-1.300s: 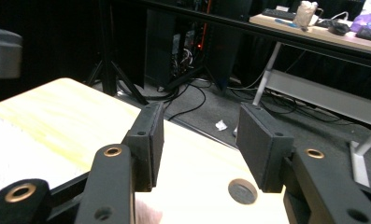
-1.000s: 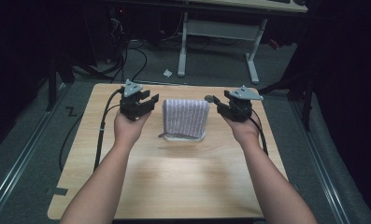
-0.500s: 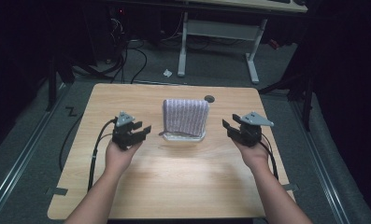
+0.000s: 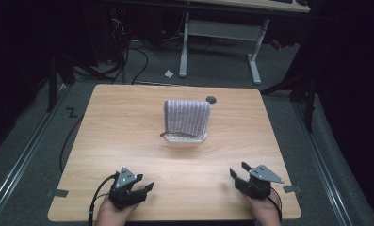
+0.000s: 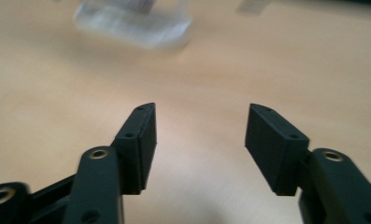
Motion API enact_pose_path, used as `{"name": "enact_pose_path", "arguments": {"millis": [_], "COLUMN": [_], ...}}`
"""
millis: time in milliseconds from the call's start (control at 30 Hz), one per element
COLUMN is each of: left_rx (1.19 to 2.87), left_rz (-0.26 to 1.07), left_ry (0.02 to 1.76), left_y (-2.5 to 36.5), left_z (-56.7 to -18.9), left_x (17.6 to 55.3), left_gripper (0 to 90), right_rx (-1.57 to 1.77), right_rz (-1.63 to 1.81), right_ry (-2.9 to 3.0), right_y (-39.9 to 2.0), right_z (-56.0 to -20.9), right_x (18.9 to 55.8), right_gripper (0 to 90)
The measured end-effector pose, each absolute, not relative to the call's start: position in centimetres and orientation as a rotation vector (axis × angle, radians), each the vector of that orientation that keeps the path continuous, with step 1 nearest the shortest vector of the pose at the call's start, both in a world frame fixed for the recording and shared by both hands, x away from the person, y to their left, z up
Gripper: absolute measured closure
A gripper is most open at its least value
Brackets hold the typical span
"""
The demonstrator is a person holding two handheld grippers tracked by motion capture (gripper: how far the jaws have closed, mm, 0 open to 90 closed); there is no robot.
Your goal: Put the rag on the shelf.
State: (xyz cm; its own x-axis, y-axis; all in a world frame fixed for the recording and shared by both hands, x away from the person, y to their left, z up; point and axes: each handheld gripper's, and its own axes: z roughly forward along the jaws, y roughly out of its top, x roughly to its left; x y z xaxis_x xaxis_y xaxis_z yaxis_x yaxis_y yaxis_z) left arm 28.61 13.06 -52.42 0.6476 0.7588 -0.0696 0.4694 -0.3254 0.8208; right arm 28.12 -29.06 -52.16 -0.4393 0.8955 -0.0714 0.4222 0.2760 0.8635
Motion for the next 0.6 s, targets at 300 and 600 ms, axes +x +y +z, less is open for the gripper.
{"name": "enact_pose_path", "arguments": {"millis": [300, 600], "left_rx": [1.981, 1.947], "left_rz": [0.393, 0.346], "left_ry": [1.011, 1.018], "left_y": [13.8, 14.3], "left_z": [-53.3, -53.2], "left_x": [30.8, 30.8], "left_gripper": [42.5, 40.9], "right_rx": [1.14, 1.21], "right_rz": [1.047, 1.098], "right_ry": [2.029, 2.003], "right_y": [-28.2, -29.2], "right_z": [-52.8, -52.8], "right_x": [29.1, 29.2], "right_gripper": [39.3, 38.9]}}
